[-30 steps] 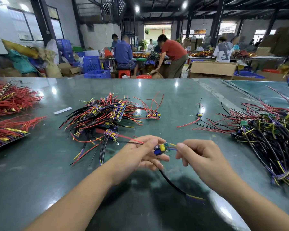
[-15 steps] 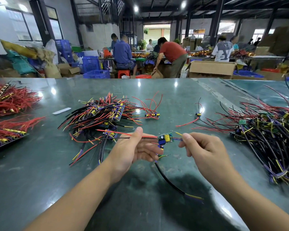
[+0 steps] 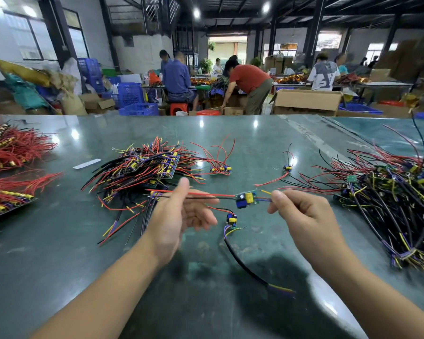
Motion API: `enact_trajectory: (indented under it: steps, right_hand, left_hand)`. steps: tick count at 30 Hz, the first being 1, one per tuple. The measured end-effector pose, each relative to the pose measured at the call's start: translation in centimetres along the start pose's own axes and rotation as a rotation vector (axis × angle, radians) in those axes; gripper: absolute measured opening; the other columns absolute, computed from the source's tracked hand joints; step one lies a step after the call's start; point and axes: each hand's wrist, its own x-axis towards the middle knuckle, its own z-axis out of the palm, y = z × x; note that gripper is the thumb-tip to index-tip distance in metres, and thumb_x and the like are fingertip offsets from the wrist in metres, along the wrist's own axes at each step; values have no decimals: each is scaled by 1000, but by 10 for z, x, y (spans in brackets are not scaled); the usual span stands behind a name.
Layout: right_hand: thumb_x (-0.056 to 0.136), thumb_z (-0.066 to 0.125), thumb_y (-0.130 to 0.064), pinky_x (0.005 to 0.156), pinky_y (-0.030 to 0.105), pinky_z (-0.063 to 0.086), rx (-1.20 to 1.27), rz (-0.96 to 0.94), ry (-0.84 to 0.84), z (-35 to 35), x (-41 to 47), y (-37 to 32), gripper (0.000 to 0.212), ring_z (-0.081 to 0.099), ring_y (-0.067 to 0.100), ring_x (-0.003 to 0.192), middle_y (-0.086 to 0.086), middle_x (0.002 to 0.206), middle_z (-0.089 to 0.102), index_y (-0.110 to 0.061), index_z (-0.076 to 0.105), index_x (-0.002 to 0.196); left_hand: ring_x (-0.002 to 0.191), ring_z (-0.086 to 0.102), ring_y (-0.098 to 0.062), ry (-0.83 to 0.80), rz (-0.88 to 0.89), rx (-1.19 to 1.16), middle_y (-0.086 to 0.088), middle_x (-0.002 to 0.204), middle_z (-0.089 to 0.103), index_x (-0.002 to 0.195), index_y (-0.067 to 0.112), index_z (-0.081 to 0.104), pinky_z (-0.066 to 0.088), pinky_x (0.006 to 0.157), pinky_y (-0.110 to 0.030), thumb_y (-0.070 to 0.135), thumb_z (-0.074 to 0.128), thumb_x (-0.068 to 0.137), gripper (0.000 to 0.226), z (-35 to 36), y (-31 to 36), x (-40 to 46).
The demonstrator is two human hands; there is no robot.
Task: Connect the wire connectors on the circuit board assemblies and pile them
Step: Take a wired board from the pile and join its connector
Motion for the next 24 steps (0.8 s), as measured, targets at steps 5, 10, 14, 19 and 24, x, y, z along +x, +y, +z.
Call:
enact_trajectory:
  steps: [5, 10, 14, 19, 24]
  right_hand:
    - [93, 55, -24, 45, 22, 19, -175, -44, -26, -5, 3, 6, 35, 27, 8, 41, -6, 41, 29, -15, 58, 60]
    - [92, 49, -37, 51, 34, 28, -375, -96, -85, 2, 0, 7, 34, 31, 11, 45, -13, 45, 44, -19, 55, 65]
    - [97, 48, -28, 52, 32, 25, -293, -67, 137, -12, 6, 10, 30, 37, 12, 47, -7, 45, 44, -14, 62, 74]
    - [101, 39, -24, 59, 39, 21, -412, -16, 548, -54, 29, 19, 29, 49, 33, 65, 7, 67, 55, -11, 54, 80]
    - [91, 44, -13, 87, 40, 41, -1095, 432, 221, -91, 33, 41, 33, 49, 39, 106, 18, 119, 53, -1, 51, 122]
  left_hand:
    - [40, 55, -16, 120, 53, -15, -11, 49, 62, 63, 8, 73, 39, 42, -18, 34, 28, 102, 65, -11, -4, 8]
    - [40, 56, -12, 197, -21, -54, -9, 48, 62, 64, 9, 74, 45, 42, -14, 38, 26, 102, 67, -18, -7, 14]
    - [38, 55, -8, 296, -87, -99, -3, 46, 61, 82, 7, 65, 42, 40, -9, 45, 24, 101, 60, -30, -2, 19]
    - [40, 54, -8, 271, -71, -54, -1, 49, 62, 88, 5, 64, 42, 44, -15, 42, 26, 102, 55, -30, -7, 20]
    - [43, 54, -9, 231, -68, -22, -4, 52, 63, 89, 5, 65, 40, 43, -15, 39, 29, 102, 52, -28, -13, 21]
